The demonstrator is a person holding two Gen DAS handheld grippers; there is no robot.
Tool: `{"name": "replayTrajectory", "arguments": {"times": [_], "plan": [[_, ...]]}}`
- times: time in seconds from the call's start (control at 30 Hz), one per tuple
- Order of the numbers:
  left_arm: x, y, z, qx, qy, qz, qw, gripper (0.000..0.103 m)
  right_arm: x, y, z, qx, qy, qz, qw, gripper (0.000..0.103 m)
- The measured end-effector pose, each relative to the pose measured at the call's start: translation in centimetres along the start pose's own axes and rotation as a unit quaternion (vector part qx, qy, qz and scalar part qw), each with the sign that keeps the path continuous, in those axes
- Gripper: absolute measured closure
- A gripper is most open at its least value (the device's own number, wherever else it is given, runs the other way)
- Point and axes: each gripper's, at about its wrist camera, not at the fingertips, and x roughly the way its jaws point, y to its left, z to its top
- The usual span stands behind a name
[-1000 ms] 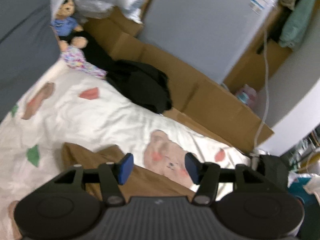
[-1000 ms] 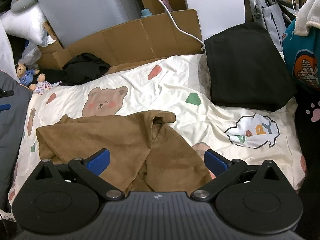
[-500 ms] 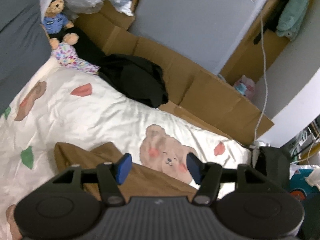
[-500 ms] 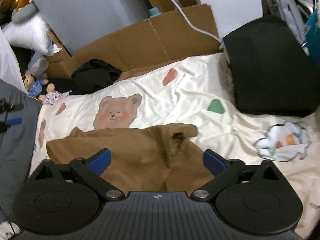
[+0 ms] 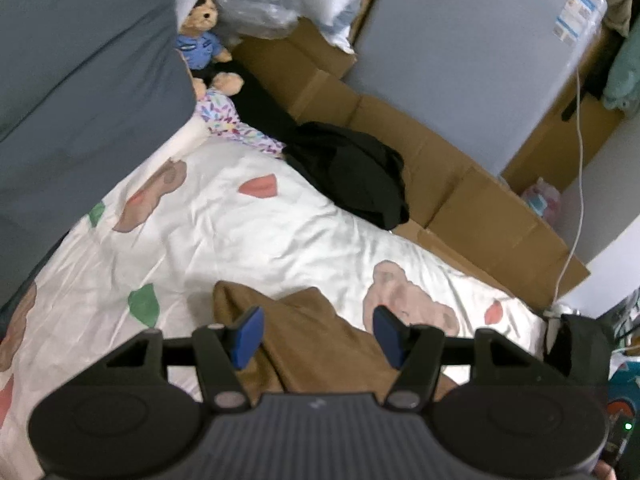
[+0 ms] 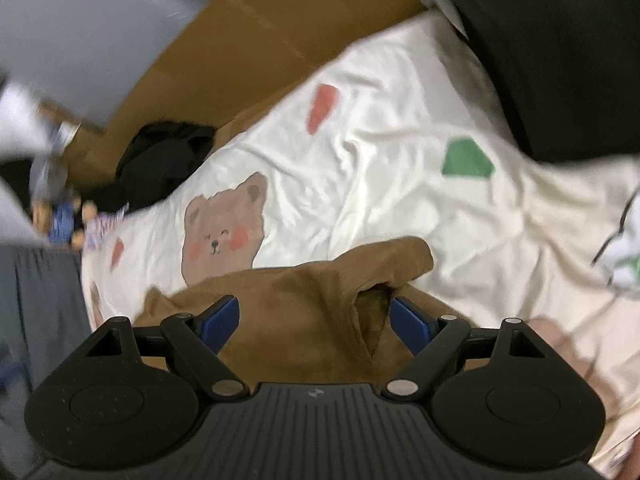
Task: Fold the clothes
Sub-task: 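Grasp the shirt edge with the right gripper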
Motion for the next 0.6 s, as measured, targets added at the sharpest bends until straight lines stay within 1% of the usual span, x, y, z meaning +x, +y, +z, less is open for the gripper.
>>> {"name": "replayTrajectory", "arguments": {"times": [0.07,0.1,0.13,0.2,0.23,0.27,0.3,0.33,0.4,0.47,0.53,0.57,0.6], "plan": [[-0.1,0.7,-0.2,-0.003,0.002,0.006,1.0000,0.039,1.1,-0.7,0.2,0.024,0.009,-0.002,1.000,0.016],[-0.1,1.0,-0.4,-0.006,0.003,0.007,1.0000,0.039,1.7,-1.1,0.4,0.034,0.013,-0.004,0.999,0.018],[-0.1,1.3,-0.5,-0.011,0.004,0.006,0.9999,0.039,2.2,-1.4,0.5,0.042,0.014,-0.003,0.999,0.020],[0.2,2.0,-0.9,-0.023,0.010,0.002,0.9997,0.038,3.1,-1.9,0.7,0.060,0.011,0.009,0.998,0.028],[0.4,2.2,-1.1,-0.027,0.014,-0.002,0.9996,0.038,3.5,-2.1,0.7,0.071,0.009,0.016,0.997,0.030],[0.8,2.4,-1.5,-0.028,0.017,-0.005,0.9995,0.037,3.8,-2.4,0.8,0.084,0.007,0.022,0.996,0.035],[1.3,2.6,-1.9,-0.028,0.020,-0.009,0.9994,0.036,4.1,-2.7,0.8,0.097,0.005,0.029,0.995,0.046],[1.8,2.6,-2.2,-0.028,0.025,-0.011,0.9992,0.036,4.3,-3.0,0.7,0.108,0.003,0.034,0.994,0.054],[3.0,2.7,-3.2,-0.033,0.040,-0.013,0.9986,0.036,4.4,-3.1,0.5,0.112,0.000,0.036,0.993,0.083],[4.1,2.7,-3.9,-0.046,0.056,-0.018,0.9972,0.036,4.1,-2.3,0.2,0.096,-0.005,0.032,0.995,0.094],[4.7,2.7,-4.4,-0.058,0.063,-0.026,0.9960,0.036,3.1,-0.4,-0.7,0.046,-0.017,0.051,0.998,0.096],[4.8,2.6,-4.5,-0.064,0.064,-0.031,0.9954,0.036,3.1,0.0,-0.7,0.041,-0.018,0.053,0.998,0.097],[4.8,2.4,-4.7,-0.065,0.065,-0.036,0.9951,0.035,2.7,1.0,-1.1,0.023,-0.021,0.064,0.998,0.098]]}}
